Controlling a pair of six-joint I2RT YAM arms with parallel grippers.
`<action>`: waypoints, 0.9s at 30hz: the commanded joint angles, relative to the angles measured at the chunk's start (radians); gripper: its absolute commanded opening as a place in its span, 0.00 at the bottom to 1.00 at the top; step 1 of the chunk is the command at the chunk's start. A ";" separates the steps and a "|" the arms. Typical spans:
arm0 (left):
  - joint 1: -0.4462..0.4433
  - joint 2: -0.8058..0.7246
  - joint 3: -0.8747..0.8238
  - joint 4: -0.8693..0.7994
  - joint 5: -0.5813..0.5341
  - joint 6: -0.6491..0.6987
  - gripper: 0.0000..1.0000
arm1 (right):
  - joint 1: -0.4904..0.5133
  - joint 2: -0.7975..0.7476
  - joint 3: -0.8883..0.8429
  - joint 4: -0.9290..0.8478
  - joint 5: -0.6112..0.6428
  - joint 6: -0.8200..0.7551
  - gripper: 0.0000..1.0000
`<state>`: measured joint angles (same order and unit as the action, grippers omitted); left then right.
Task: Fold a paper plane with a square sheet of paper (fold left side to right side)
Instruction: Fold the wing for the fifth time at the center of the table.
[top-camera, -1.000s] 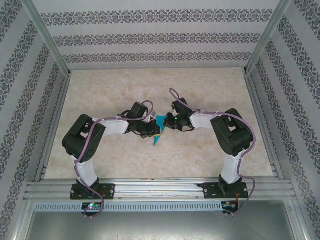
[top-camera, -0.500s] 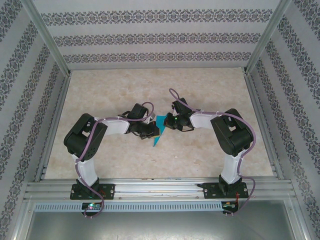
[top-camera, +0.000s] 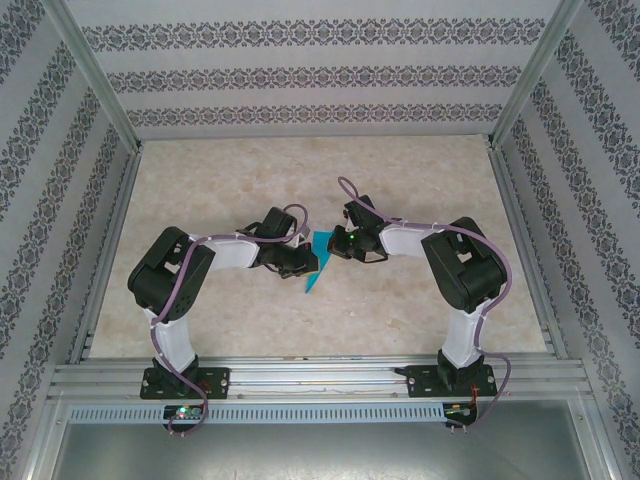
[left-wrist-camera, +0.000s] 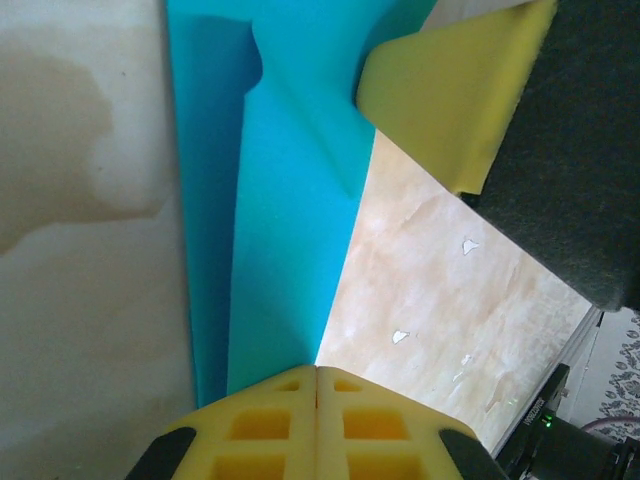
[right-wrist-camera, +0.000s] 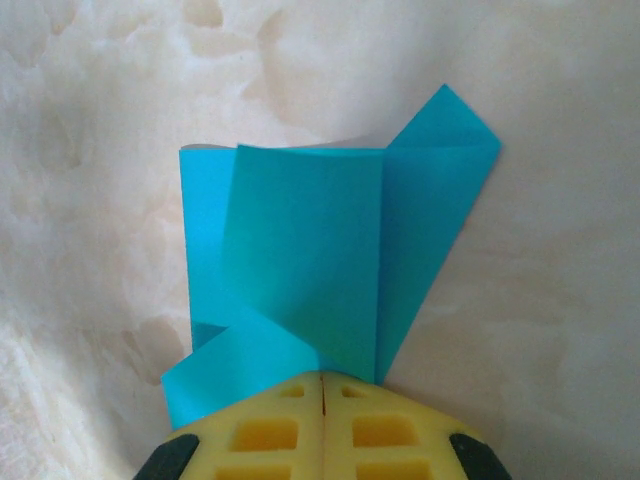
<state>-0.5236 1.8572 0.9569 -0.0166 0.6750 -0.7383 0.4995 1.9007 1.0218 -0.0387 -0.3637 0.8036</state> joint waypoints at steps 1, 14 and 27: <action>-0.007 0.028 -0.009 -0.038 -0.025 0.027 0.03 | 0.002 0.046 -0.010 -0.125 0.035 -0.027 0.00; -0.008 0.036 -0.016 -0.051 -0.038 0.035 0.03 | 0.005 0.044 0.001 -0.139 0.039 -0.032 0.00; -0.008 0.068 -0.015 -0.117 -0.081 0.078 0.02 | -0.004 -0.046 0.053 -0.001 -0.093 -0.058 0.00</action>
<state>-0.5236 1.8771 0.9562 -0.0341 0.6460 -0.6960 0.4995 1.9011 1.0534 -0.0818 -0.4023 0.7654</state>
